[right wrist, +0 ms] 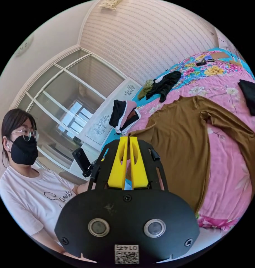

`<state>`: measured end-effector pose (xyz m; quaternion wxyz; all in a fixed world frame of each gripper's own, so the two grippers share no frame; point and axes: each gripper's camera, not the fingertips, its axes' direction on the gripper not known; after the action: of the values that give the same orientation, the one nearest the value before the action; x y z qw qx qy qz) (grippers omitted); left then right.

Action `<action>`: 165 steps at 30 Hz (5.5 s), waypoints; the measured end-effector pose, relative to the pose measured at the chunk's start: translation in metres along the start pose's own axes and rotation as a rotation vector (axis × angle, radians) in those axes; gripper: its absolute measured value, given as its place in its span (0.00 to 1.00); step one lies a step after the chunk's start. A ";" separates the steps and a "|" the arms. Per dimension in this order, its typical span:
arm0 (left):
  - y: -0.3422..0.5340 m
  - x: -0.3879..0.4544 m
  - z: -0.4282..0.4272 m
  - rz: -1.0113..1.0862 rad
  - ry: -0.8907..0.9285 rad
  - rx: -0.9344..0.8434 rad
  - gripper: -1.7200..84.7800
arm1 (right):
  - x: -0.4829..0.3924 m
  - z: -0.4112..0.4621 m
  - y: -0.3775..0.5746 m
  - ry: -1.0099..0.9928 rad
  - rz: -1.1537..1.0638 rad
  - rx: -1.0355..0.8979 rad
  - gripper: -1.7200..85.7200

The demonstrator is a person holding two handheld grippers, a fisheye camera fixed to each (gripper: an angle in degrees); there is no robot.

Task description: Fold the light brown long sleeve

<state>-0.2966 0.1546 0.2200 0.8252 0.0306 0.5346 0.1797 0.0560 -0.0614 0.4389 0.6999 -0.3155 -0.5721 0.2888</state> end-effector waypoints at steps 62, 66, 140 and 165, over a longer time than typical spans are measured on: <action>-0.079 -0.329 0.266 -0.235 -0.445 -0.440 0.02 | 0.129 0.187 -0.288 0.478 -0.169 -0.602 0.04; -0.080 -0.315 0.258 -0.220 -0.470 -0.390 0.05 | 0.121 0.134 -0.278 0.442 -0.193 -0.525 0.09; -0.114 0.036 0.417 0.032 -0.002 -0.311 0.01 | 0.221 -0.288 0.288 0.474 -0.464 0.205 0.03; 0.062 -0.132 0.163 -0.542 -0.160 -0.224 0.01 | 0.141 0.012 0.265 0.197 -0.677 -0.504 0.03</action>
<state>-0.2149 0.1923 0.4195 0.8809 -0.1902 0.4333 0.0079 0.0578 0.2155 0.3236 0.7073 -0.2972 -0.6265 -0.1374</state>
